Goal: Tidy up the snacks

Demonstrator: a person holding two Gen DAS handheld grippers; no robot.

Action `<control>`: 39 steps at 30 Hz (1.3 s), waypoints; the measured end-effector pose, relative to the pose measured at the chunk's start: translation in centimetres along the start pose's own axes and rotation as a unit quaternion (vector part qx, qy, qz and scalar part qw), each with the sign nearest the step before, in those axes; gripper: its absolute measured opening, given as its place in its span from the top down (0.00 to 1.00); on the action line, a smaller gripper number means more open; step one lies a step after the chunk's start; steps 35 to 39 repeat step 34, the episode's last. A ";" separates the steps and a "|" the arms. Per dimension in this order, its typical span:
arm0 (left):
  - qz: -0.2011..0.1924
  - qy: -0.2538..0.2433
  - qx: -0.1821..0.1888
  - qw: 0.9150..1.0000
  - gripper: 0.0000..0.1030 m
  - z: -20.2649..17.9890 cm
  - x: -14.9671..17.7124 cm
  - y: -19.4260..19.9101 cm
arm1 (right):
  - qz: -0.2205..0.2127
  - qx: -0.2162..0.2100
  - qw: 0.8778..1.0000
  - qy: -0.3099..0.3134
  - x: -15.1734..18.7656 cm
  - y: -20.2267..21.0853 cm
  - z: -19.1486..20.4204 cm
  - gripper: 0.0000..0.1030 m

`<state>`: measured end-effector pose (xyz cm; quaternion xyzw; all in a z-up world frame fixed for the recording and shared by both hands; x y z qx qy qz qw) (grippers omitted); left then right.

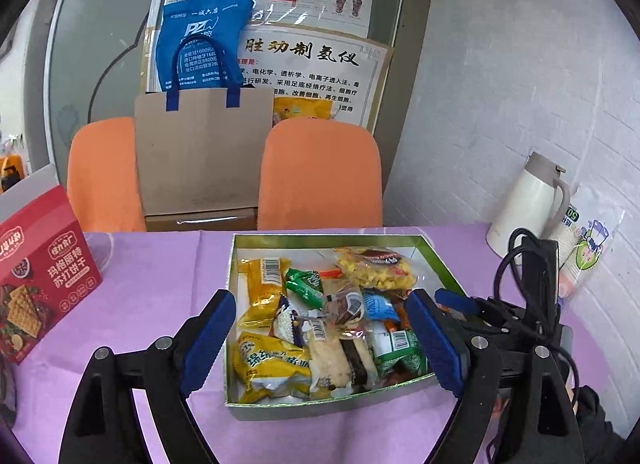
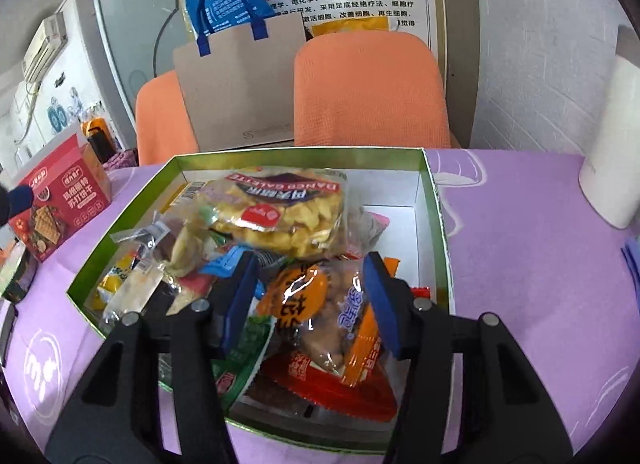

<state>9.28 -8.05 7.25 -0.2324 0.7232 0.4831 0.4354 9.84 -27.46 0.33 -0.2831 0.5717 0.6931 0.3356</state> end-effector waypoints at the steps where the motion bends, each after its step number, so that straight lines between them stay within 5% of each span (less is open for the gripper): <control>1: -0.002 0.001 0.000 1.000 0.13 0.2 0.2 0.5 | -0.001 -0.013 1.000 -0.008 0.1 0.4 -0.1 0.45; 3: 0.000 0.013 -0.006 1.000 0.09 0.7 0.6 1.4 | -0.009 -0.038 0.999 -0.012 0.4 2.1 0.1 0.33; 5: 0.002 0.028 -0.013 1.000 0.06 1.1 1.3 2.5 | -0.017 -0.045 0.999 -0.014 1.0 4.3 0.3 0.05; 6: 0.003 0.032 -0.020 0.999 0.04 1.2 1.7 2.9 | -0.020 -0.042 0.999 -0.015 1.4 5.5 0.5 0.01; 18: 0.041 0.003 -0.108 0.993 0.00 -1.2 9.0 6.8 | -0.024 0.066 0.997 0.036 7.7 15.8 2.6 0.00; 39: 0.036 -0.001 -0.123 0.992 0.00 -1.7 10.6 8.7 | -0.024 0.093 0.995 0.023 10.8 16.6 2.9 0.00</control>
Point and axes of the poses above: each gripper's, at about its wrist camera, not at the fingertips, and y roughly against the way its jaws point, z to its left, x to its underside, the point moved 1 cm from there along -y, roughly the way its jaws point, and after that the axes turned 4 degrees about -z, right-handed, at the moved point
